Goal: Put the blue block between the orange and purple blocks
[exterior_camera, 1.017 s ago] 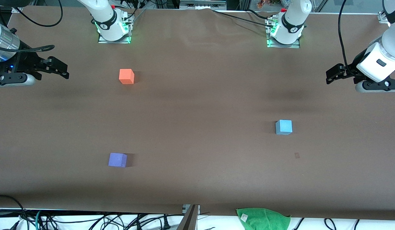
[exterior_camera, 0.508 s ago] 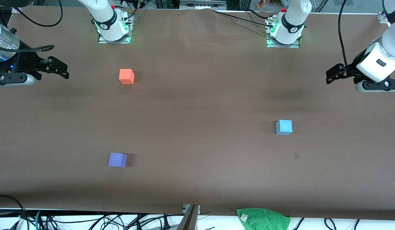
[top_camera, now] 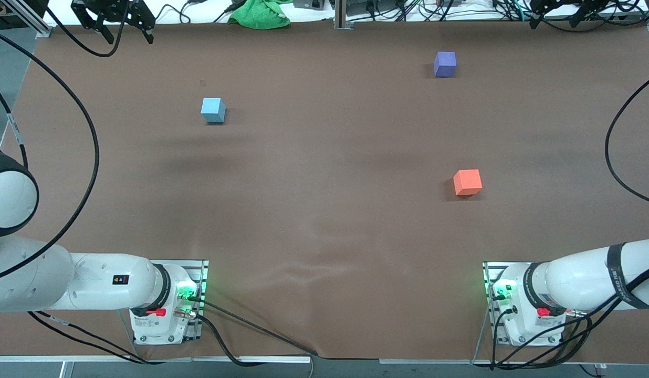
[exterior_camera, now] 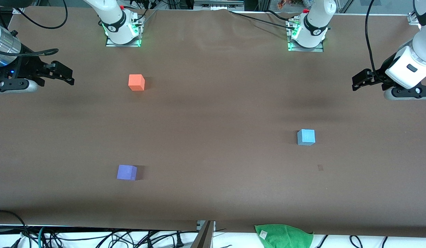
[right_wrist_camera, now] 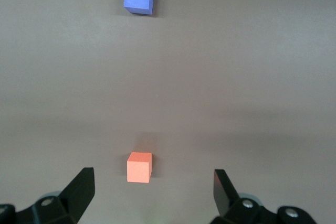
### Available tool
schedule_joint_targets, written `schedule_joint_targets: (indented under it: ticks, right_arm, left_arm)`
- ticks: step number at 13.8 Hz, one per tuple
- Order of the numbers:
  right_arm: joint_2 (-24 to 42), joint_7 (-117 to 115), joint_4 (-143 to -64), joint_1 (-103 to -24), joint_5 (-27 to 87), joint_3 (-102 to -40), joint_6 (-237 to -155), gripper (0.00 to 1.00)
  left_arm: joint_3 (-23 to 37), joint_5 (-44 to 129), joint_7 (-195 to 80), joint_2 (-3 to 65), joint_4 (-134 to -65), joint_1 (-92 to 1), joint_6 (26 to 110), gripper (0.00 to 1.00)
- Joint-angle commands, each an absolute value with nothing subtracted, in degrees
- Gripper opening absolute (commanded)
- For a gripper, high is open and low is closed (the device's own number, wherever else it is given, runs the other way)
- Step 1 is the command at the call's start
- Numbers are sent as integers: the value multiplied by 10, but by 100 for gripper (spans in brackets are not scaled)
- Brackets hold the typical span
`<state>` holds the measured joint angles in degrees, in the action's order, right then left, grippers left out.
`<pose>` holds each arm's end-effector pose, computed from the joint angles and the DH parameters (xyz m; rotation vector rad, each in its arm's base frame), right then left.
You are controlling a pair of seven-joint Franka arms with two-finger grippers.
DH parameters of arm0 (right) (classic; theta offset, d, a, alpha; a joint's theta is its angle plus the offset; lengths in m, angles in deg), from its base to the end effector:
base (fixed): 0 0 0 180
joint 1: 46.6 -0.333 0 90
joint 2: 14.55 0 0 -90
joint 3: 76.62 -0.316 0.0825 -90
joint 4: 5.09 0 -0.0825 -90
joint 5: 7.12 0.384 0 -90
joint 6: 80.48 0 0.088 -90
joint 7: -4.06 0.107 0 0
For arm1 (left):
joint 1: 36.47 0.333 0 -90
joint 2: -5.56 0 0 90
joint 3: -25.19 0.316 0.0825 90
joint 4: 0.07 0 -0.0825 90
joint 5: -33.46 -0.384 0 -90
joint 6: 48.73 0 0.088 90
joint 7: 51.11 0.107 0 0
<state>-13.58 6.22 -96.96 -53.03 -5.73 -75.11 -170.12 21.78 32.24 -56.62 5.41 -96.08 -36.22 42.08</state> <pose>0.5551 0.0505 0.5992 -3.1191 -0.0743 0.0893 0.5496 -0.0281 0.5778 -3.1101 -0.0619 0.1343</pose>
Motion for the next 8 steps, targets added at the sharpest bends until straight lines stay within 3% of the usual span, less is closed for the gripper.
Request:
schedule_joint_targets:
  ticks: [1,8]
  right_arm:
    - [-134,61,-961,-529,-52,-750,-1697,100]
    - [-134,61,-961,-529,-52,-750,-1697,100]
  left_arm:
    - [218,315,-556,53,-960,-359,414,100]
    - [214,315,-557,52,-960,-360,396,100]
